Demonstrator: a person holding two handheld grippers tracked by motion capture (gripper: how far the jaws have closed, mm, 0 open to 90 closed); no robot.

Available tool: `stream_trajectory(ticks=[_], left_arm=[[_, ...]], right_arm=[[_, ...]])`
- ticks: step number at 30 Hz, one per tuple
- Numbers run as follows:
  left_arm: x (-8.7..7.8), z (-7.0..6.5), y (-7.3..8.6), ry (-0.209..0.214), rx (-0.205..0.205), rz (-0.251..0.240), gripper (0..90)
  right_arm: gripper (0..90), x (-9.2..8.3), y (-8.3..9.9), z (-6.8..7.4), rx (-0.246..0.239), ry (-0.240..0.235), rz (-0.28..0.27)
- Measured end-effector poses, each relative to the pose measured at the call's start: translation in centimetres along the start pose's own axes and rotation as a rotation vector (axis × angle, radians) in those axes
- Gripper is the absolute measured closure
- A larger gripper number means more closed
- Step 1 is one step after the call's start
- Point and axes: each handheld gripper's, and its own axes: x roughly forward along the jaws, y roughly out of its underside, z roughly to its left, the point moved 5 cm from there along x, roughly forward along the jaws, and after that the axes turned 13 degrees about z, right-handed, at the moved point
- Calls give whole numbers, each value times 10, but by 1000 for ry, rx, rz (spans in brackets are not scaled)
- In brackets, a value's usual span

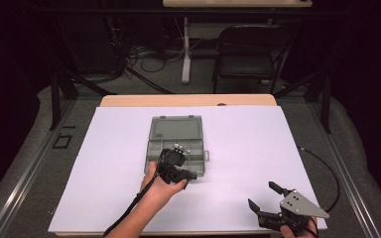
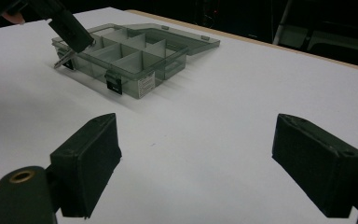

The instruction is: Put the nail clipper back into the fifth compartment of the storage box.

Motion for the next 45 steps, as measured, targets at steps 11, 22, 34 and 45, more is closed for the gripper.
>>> stream_trajectory(ticks=[11,22,34,45], left_arm=[[-27,17,6,-7,-17,-58,801],[-50,40,14,-24,-63,-107,801],[-65,65,18,-57,-113,-129,801],[-68,81,19,-69,-130,-137,801]], right_arm=[[144,0,0,0,0,1,1],[144,0,0,0,2,1,0],[144,1,0,0,2,2,-1],[144,1,0,1,-1,0,1]])
